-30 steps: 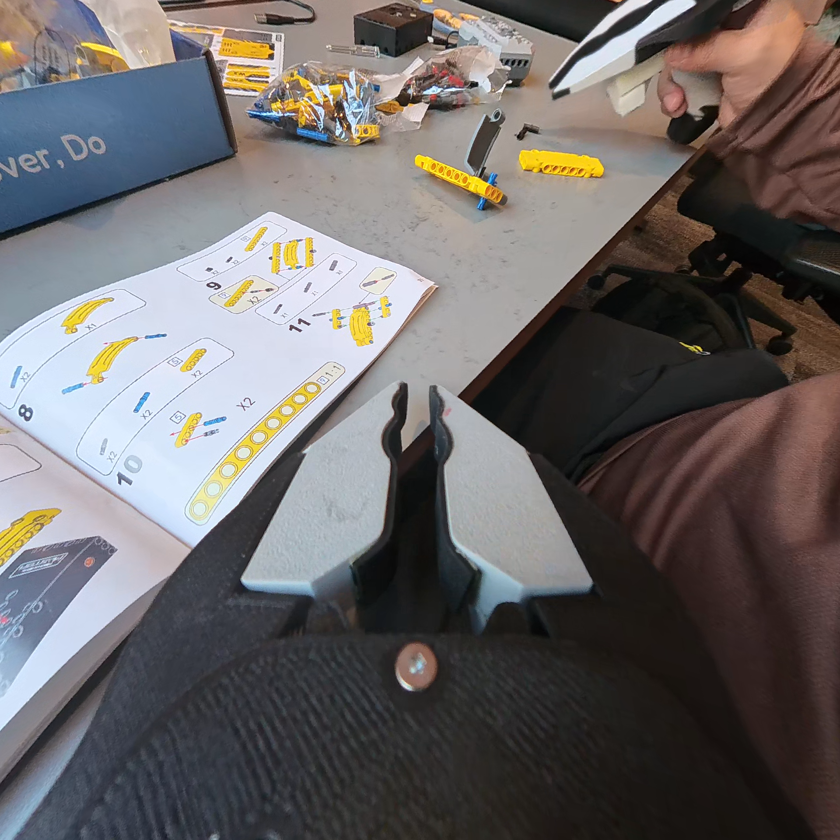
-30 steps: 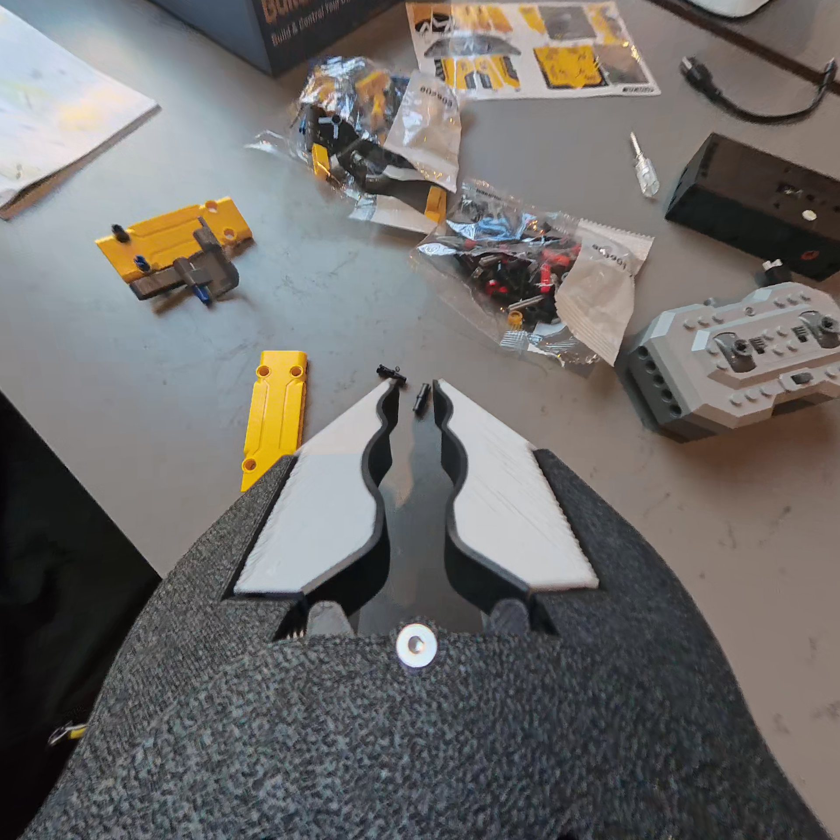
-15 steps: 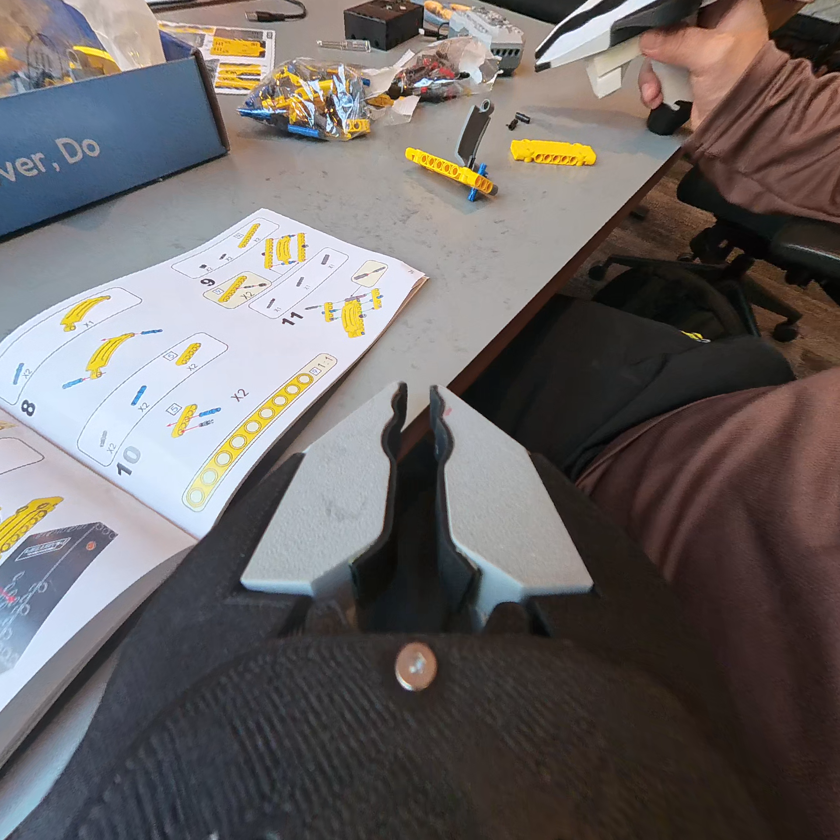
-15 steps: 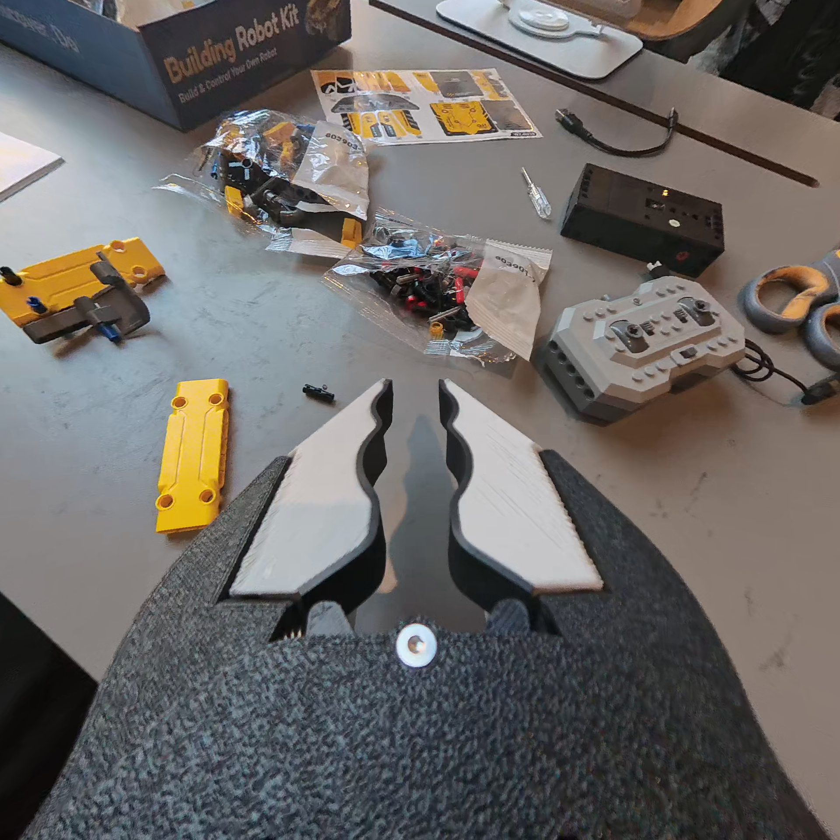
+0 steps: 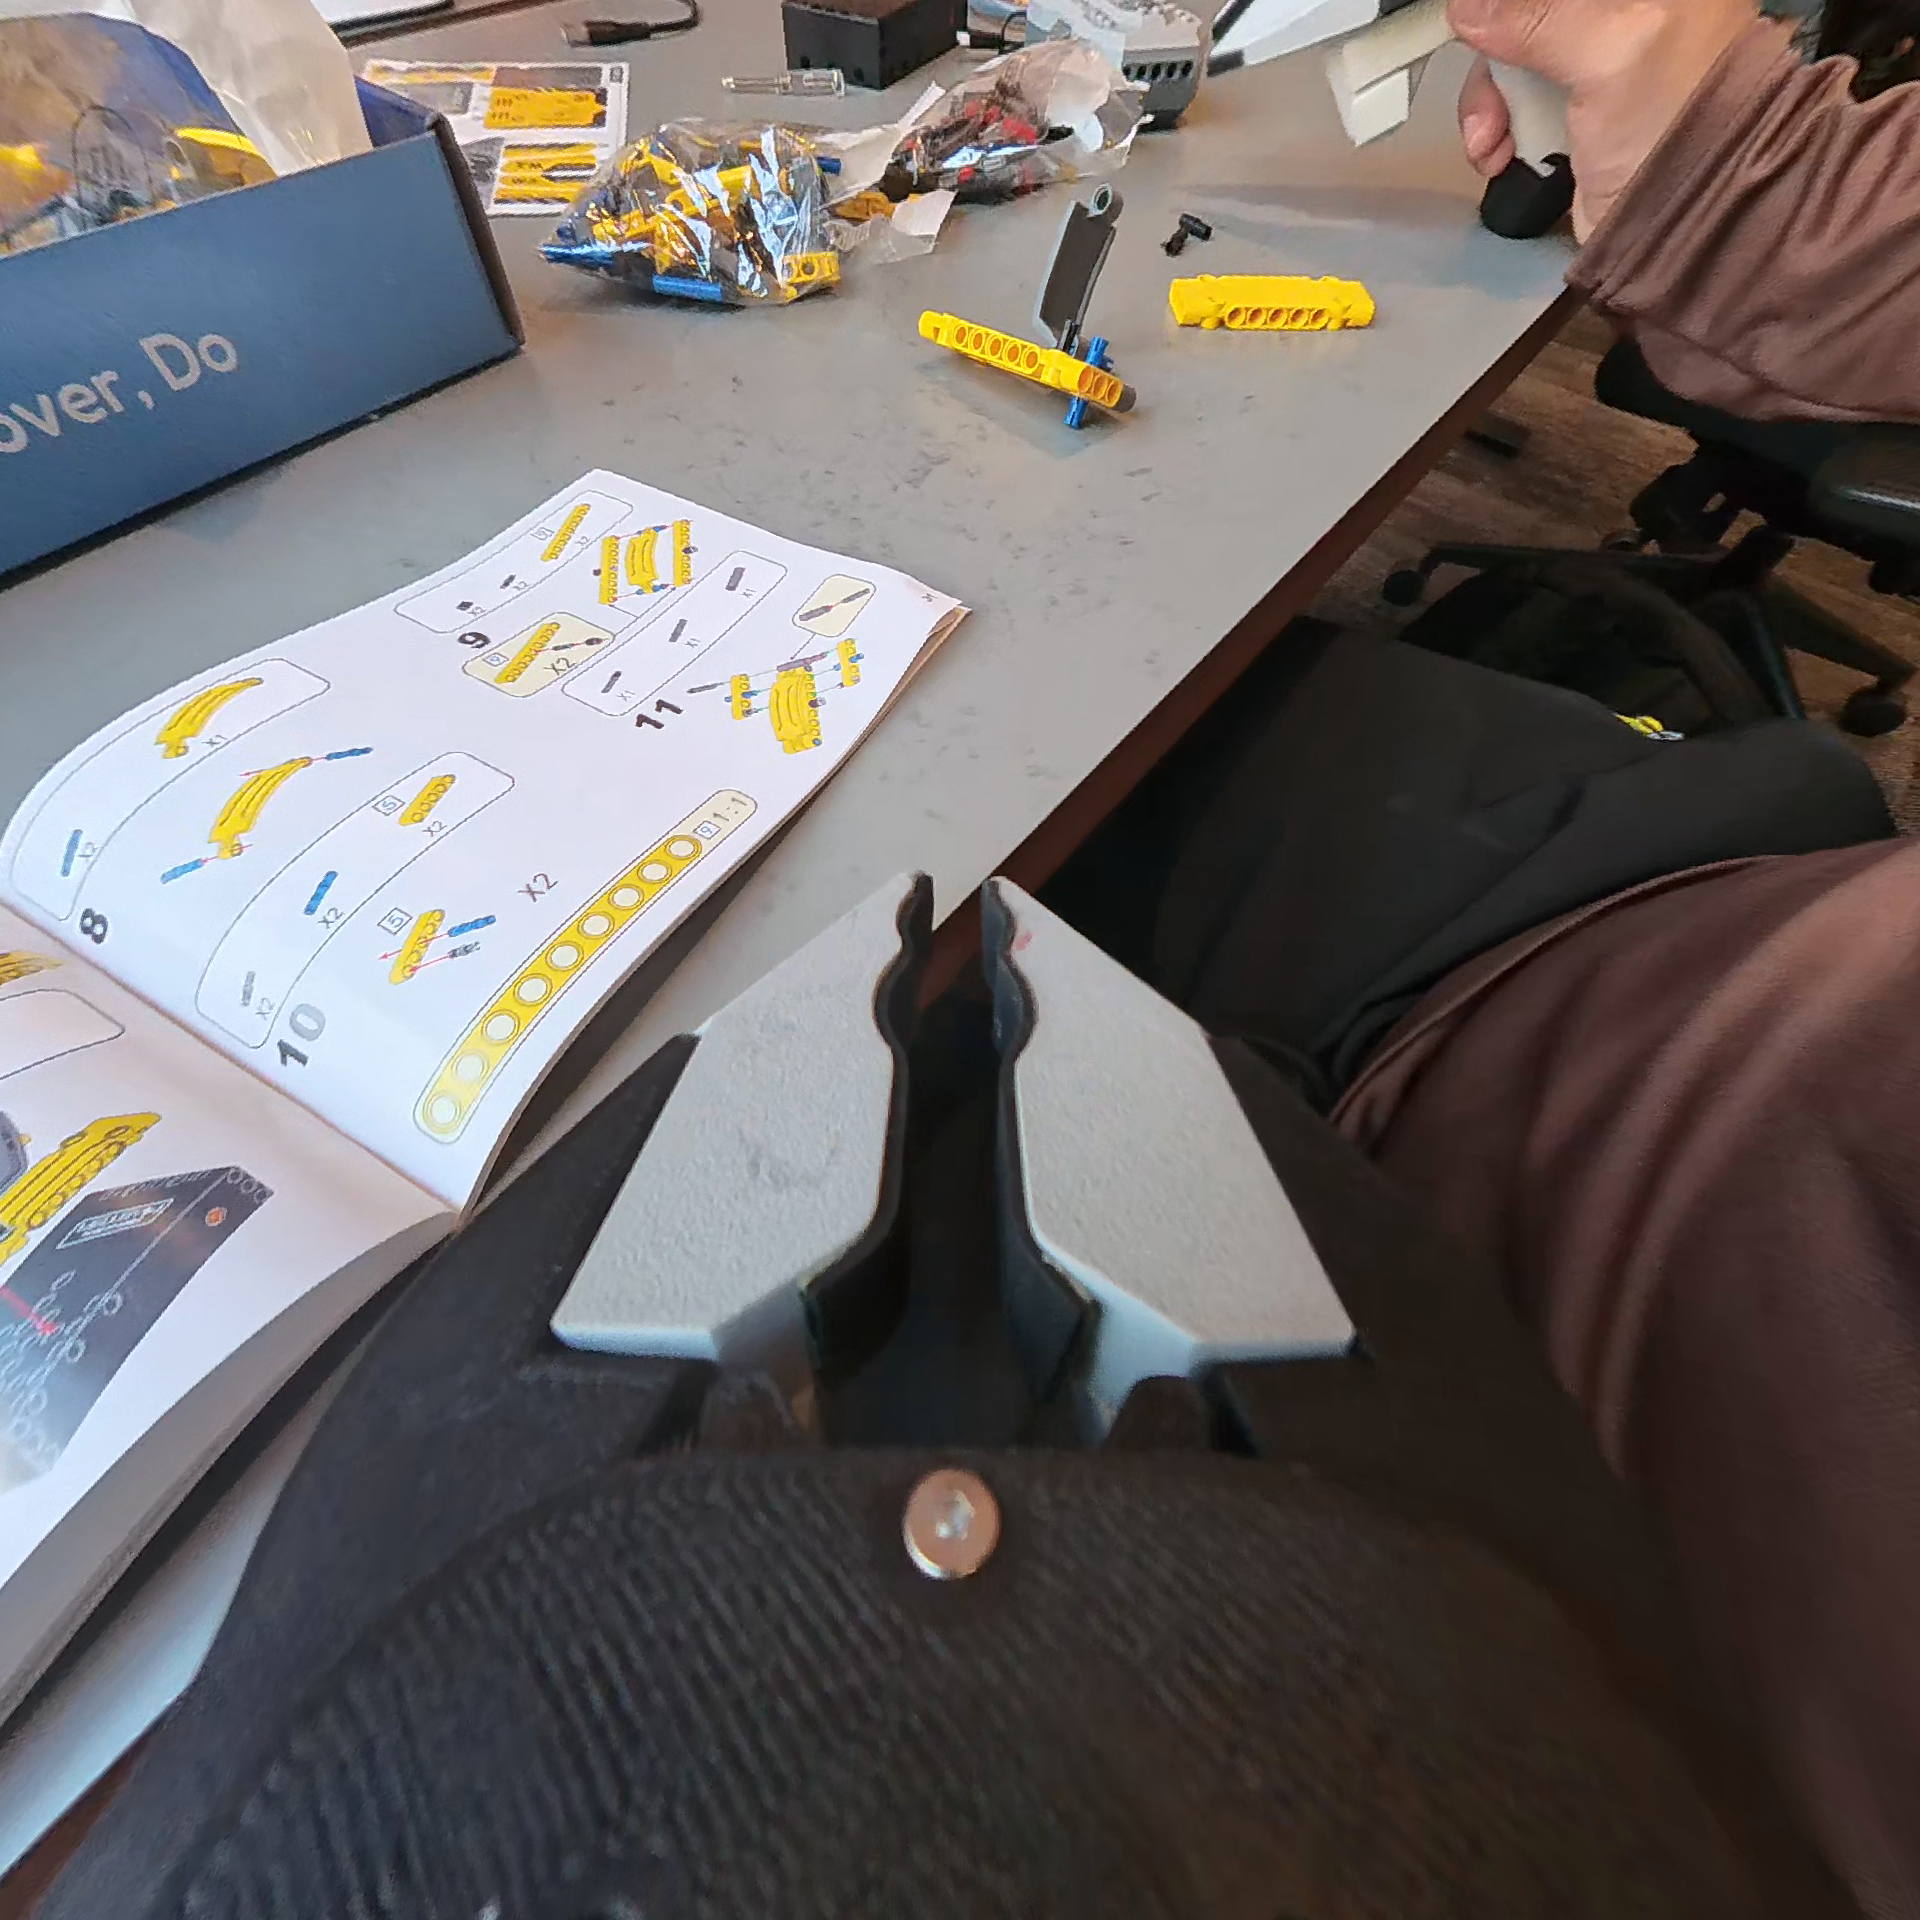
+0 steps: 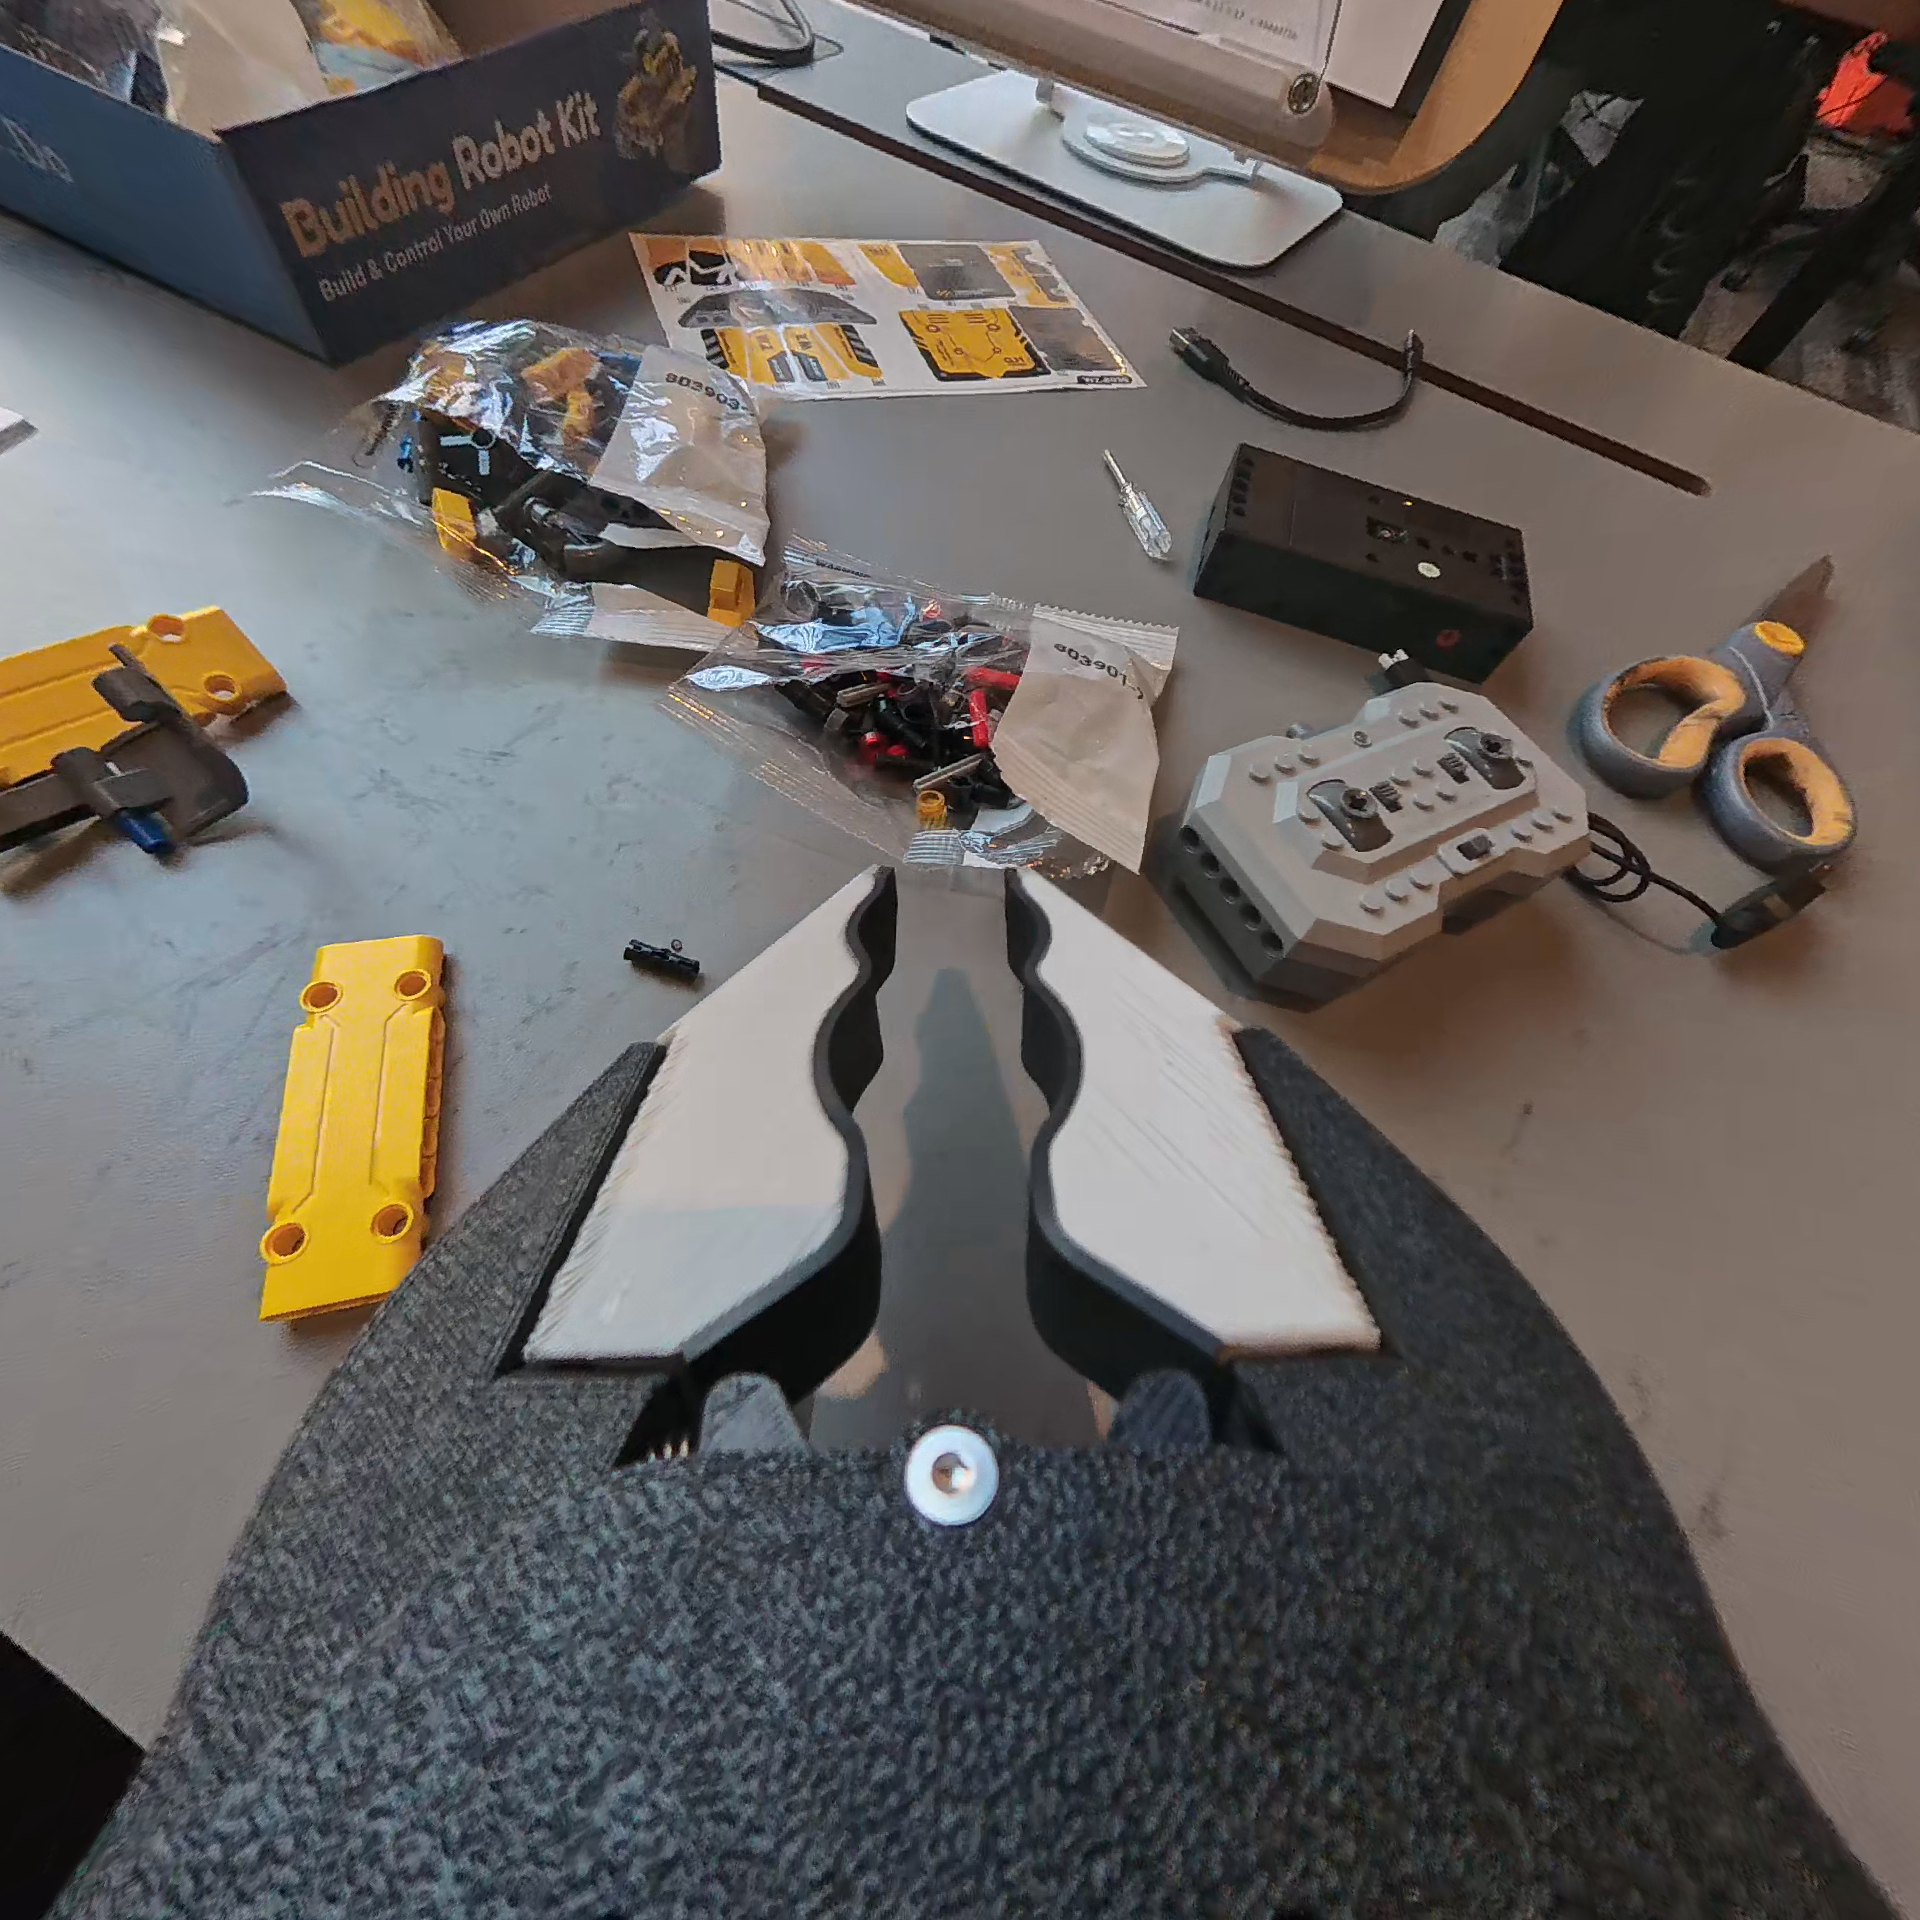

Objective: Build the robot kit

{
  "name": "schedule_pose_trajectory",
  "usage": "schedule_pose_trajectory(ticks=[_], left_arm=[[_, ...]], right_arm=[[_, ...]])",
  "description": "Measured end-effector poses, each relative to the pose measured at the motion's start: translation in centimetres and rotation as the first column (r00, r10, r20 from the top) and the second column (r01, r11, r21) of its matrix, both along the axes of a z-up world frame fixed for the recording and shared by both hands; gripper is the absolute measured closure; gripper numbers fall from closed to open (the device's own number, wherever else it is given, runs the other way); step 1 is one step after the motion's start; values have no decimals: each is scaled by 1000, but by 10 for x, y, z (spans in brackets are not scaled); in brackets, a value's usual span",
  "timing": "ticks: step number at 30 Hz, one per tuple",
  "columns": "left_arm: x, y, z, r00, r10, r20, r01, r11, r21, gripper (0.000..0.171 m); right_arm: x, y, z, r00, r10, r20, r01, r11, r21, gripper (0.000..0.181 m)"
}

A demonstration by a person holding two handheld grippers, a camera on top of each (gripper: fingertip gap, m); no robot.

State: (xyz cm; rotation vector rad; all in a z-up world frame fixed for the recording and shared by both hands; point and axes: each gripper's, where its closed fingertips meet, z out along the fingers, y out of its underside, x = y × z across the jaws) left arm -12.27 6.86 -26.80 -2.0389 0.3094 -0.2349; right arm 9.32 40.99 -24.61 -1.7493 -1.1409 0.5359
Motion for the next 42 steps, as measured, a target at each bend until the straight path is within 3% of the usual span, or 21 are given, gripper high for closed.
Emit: schedule_pose_trajectory(ticks=[10,18,23,26,30,34,42], left_arm=[[-10,-7,-1,997,73,-21,-73,997,6,165],[-29,-23,7,979,184,94,-188,982,35,158],[-38,-18,27,960,208,188,-235,962,139,153],[-34,-10,35,952,167,257,-217,959,182,151],[-13,-2,51,946,11,323,-101,960,263,151],[0,6,40,941,-53,335,-24,975,222,149],[15,12,34,912,-145,383,83,981,174,147]], right_arm=[[4,11,11,997,-51,-58,53,998,27,161],[1,16,21,992,-46,-120,52,998,46,161],[-8,28,30,985,-70,-158,83,993,81,162],[-13,35,31,984,-83,-160,99,991,93,162],[-16,43,30,984,-115,-135,132,983,124,162],[-9,48,43,972,-172,-163,204,956,212,166],[-4,48,49,963,-191,-191,231,947,222,167]])
